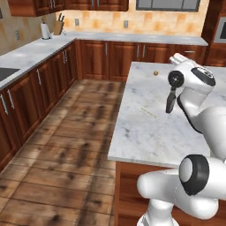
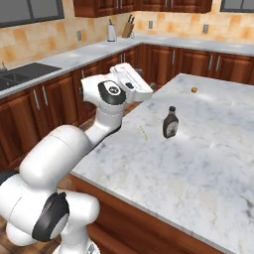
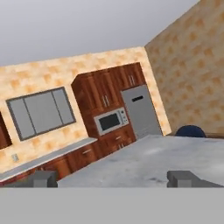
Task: Move the mayonnaise and syrup bottle from the cabinet to the dining counter.
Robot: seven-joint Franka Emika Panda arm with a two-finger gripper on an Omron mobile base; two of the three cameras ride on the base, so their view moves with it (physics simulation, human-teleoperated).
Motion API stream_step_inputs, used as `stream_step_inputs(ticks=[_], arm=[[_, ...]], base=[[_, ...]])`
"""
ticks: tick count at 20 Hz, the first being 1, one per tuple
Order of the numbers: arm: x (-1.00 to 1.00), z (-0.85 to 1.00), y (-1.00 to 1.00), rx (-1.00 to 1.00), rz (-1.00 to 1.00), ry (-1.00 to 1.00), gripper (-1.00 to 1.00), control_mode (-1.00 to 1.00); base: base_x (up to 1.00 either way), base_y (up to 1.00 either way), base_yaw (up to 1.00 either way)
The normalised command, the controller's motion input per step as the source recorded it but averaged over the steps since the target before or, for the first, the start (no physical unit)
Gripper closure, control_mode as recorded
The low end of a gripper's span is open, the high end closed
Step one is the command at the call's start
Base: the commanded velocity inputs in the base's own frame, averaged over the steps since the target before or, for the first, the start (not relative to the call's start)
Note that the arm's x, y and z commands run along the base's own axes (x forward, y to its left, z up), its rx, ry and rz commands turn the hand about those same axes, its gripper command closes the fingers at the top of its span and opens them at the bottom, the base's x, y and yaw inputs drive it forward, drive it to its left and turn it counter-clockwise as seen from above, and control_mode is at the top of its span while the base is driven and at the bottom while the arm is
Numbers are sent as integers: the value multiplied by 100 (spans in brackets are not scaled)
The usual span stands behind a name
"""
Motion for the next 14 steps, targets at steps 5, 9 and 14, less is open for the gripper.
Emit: stream_step_inputs(ticks=[5, 9, 14], arm=[[-36, 99, 18, 0, -3, 56, -100, -100], [-48, 62, 3, 0, -4, 74, -100, -100], [-88, -4, 26, 0, -1, 56, -100, -100]], base=[[0, 0, 0], [0, 0, 0], [0, 0, 0]])
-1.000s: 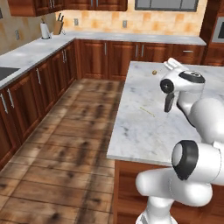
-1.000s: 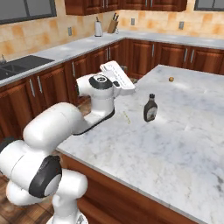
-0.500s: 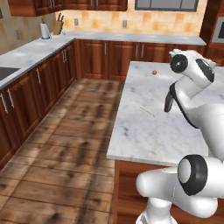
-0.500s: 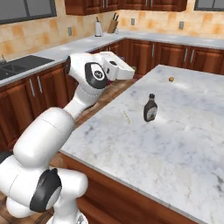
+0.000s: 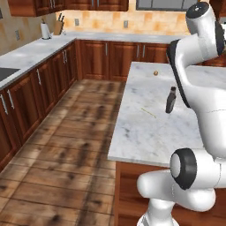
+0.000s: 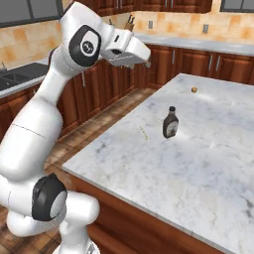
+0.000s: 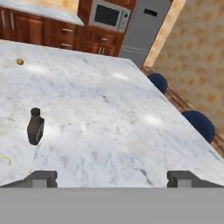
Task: Move the mayonnaise and syrup bottle from the cabinet to the dining counter.
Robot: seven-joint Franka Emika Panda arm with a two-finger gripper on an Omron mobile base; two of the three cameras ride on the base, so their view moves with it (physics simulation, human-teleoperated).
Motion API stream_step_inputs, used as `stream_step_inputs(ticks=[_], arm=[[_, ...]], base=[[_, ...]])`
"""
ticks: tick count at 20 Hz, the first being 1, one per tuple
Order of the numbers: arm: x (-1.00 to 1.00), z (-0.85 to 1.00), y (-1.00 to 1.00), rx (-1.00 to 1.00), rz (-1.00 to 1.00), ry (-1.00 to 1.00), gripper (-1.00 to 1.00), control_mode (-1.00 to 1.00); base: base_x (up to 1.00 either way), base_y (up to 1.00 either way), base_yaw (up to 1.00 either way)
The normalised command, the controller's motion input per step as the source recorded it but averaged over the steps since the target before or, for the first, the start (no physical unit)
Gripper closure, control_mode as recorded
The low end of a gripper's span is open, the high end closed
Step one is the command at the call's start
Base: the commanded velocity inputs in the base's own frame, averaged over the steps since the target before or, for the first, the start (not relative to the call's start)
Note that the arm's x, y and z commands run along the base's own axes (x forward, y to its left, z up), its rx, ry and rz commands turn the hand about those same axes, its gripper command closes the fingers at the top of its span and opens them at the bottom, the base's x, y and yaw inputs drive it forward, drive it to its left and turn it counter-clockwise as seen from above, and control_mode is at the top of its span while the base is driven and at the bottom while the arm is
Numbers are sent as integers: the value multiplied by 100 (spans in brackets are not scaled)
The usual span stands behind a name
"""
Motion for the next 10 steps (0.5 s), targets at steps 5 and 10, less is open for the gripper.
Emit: stream_step_inputs(ticks=[5, 10], arm=[[-100, -69, 74, 5, 1, 18, -100, -100], [-87, -89, 74, 15, 3, 4, -100, -100]], base=[[0, 0, 0], [0, 0, 0]])
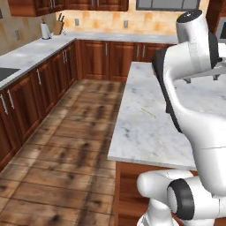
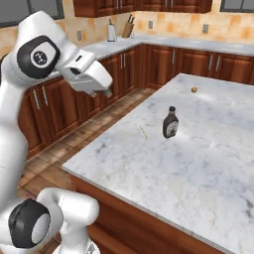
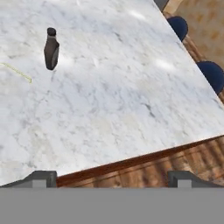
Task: Move the mayonnaise and syrup bottle from the cabinet to the dining counter.
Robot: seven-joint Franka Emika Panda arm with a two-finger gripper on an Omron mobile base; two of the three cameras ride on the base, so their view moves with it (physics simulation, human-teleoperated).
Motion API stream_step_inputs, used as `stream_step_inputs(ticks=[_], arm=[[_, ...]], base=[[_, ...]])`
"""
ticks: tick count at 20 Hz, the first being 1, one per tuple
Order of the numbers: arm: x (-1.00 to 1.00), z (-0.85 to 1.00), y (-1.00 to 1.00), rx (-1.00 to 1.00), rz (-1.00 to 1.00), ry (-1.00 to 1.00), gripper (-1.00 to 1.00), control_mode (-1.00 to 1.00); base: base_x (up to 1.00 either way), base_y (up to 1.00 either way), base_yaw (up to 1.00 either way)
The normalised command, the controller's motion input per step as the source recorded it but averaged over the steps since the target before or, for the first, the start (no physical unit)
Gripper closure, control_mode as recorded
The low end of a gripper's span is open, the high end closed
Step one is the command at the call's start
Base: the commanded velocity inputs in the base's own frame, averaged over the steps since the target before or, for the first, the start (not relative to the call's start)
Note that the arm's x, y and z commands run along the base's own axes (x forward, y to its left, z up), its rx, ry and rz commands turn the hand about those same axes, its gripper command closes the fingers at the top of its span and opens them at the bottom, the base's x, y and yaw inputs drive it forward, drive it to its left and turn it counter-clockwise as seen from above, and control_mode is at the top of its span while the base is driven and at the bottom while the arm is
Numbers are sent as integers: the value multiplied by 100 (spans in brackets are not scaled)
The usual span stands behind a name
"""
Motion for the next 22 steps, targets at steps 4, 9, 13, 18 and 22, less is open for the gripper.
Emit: stream_step_inputs(ticks=[4, 9, 13, 18, 22], arm=[[-31, -58, 39, 17, 5, 1, -100, -100], [-8, -25, 27, 16, 5, 15, -100, -100], [0, -14, 9, 1, 0, 16, -100, -100], [-5, 0, 0, 0, 0, 4, -100, 100], [0, 0, 0, 0, 0, 0, -100, 100]], base=[[0, 0, 0], [0, 0, 0], [0, 0, 0], [-35, -4, -1], [-100, -65, -16]])
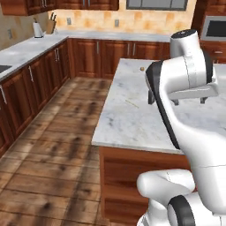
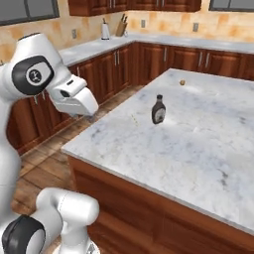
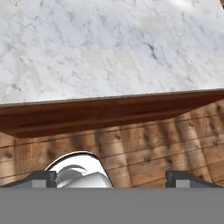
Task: Move the mayonnaise and syrup bottle from the cabinet to the dining counter.
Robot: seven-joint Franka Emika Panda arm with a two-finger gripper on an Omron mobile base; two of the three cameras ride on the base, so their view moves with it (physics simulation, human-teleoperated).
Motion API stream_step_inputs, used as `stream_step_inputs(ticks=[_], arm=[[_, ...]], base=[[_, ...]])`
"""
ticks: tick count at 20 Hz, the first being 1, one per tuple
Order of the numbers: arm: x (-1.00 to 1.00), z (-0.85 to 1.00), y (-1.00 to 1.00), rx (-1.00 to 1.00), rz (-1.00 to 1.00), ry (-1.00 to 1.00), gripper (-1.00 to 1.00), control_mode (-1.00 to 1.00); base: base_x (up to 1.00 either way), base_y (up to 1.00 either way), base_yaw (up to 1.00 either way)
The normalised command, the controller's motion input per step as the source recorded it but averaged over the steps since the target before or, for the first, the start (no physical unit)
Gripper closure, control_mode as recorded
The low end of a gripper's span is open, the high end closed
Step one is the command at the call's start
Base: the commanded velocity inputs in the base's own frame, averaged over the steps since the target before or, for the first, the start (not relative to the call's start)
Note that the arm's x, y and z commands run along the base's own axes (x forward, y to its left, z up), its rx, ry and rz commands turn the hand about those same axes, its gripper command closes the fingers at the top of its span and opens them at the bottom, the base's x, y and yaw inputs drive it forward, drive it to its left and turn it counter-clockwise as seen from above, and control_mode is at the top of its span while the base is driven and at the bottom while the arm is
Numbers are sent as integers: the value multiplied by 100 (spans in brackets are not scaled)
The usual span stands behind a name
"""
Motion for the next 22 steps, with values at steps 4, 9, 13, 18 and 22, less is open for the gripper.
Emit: stream_step_inputs(ticks=[4, 9, 13, 18, 22], arm=[[0, 0, 0, 0, 0, 0, -100, 100], [0, 0, 0, 0, 0, 0, -100, 100], [0, 0, 0, 0, 0, 0, -100, 100], [0, 0, 0, 0, 0, 0, -100, 100], [0, 0, 0, 0, 0, 0, -100, 100]], base=[[-56, -61, -55], [2, -37, -93], [0, -29, -96], [0, -34, -95], [0, -35, -95]])
